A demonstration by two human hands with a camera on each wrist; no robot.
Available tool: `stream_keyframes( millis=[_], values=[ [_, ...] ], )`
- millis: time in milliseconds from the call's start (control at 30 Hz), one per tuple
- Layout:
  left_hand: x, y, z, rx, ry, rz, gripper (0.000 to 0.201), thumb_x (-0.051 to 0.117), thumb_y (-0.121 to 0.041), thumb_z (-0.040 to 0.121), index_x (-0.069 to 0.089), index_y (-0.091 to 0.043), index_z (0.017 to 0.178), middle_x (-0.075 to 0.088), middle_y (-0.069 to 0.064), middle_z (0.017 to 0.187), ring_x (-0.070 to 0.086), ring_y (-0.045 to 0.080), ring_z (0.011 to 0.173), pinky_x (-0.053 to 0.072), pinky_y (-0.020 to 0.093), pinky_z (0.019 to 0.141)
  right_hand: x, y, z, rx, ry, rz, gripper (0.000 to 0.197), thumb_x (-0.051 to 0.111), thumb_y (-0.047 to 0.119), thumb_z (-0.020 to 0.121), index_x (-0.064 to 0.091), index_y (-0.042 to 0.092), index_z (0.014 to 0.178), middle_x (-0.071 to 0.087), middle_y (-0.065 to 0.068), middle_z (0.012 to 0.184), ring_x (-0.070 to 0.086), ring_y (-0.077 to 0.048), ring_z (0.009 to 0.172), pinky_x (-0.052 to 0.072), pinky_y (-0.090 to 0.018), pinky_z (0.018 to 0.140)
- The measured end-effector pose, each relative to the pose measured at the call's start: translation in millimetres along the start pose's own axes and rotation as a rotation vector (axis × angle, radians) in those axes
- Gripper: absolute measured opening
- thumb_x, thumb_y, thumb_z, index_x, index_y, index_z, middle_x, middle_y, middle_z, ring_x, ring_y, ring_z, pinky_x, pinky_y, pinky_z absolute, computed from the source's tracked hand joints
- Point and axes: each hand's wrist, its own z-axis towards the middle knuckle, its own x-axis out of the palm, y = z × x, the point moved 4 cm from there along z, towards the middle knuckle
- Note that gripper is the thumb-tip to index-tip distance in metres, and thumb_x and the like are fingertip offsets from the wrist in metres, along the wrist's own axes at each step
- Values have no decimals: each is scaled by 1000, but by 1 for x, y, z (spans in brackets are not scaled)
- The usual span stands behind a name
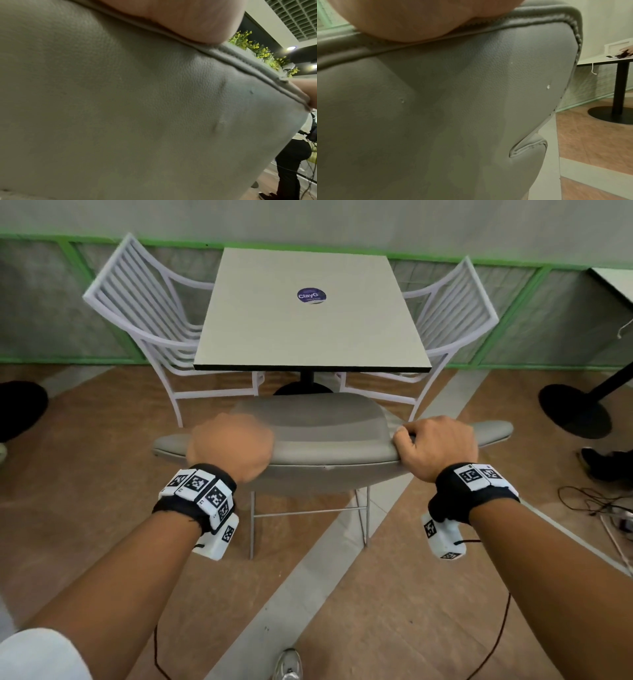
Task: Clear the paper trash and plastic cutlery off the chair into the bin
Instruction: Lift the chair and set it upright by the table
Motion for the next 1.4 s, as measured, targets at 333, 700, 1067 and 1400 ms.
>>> stream_keyframes(
  millis=[333, 700, 1067, 1400],
  values=[
    [8, 3, 56, -7, -8, 4, 34, 37, -38, 82, 51, -16, 60, 49, 1, 57, 49, 30, 58, 34, 34, 61, 11, 0, 54, 24, 9, 27, 40, 35, 46, 90, 48, 26, 59, 36, 5, 50, 48, -28, 56, 31, -28, 53],
    [14, -6, 104, -33, -5, 23, 34, 39, -36, 84, 53, -16, 61, 43, -2, 53, 47, 28, 59, 36, 33, 61, 25, -11, 112, 9, 31, 79, 49, 29, 50, 86, 58, 20, 59, 53, 0, 55, 51, -25, 55, 34, -28, 53],
    [23, 9, 150, -39, -34, 20, 37, 33, -39, 79, 48, -13, 57, 49, 3, 54, 49, 31, 56, 38, 33, 57, 31, -5, 151, 23, 19, 87, 50, 30, 50, 87, 62, 21, 62, 52, 1, 54, 50, -24, 53, 38, -25, 52],
    [23, 11, 148, -25, -71, 37, 36, 34, -38, 80, 51, -13, 59, 49, 2, 53, 44, 27, 51, 34, 32, 54, 32, -3, 149, 21, 15, 100, 50, 31, 48, 87, 57, 17, 58, 51, 1, 52, 46, -20, 49, 37, -24, 51]
  ],
)
